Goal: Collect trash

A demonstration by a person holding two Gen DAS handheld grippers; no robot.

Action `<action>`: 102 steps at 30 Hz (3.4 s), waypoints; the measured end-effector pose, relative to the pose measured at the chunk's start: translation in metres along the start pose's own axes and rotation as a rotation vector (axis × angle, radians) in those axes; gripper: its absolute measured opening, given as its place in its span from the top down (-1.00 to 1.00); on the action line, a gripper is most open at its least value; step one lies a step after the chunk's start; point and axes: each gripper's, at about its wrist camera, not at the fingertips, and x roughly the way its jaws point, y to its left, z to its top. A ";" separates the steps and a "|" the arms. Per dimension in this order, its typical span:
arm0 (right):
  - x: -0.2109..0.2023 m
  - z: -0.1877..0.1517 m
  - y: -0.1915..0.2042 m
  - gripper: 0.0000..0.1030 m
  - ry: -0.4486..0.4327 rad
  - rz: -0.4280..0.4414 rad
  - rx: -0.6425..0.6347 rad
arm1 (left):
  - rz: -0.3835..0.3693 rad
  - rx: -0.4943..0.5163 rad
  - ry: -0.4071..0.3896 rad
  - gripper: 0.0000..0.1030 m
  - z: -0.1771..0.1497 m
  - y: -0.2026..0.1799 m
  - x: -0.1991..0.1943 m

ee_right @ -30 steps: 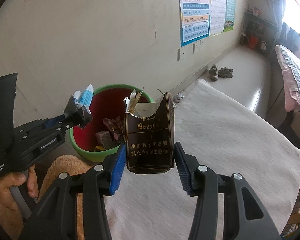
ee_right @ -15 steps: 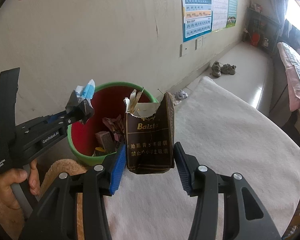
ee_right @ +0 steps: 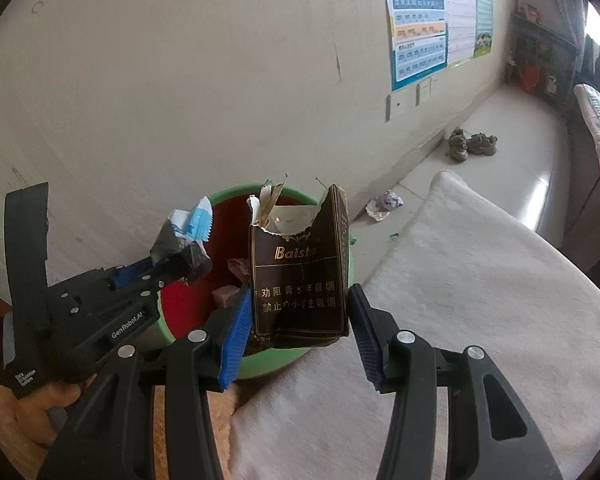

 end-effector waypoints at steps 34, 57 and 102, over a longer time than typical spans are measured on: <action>0.025 0.010 0.009 0.08 0.046 0.047 -0.013 | 0.033 -0.015 0.048 0.13 0.008 0.009 0.019; 0.007 0.001 -0.007 -0.54 0.018 0.028 0.064 | 0.046 -0.091 0.010 -0.40 0.000 0.013 -0.001; -0.224 -0.117 -0.095 -0.87 -0.635 -0.422 0.218 | -0.092 0.132 -0.500 -0.89 -0.003 -0.172 -0.178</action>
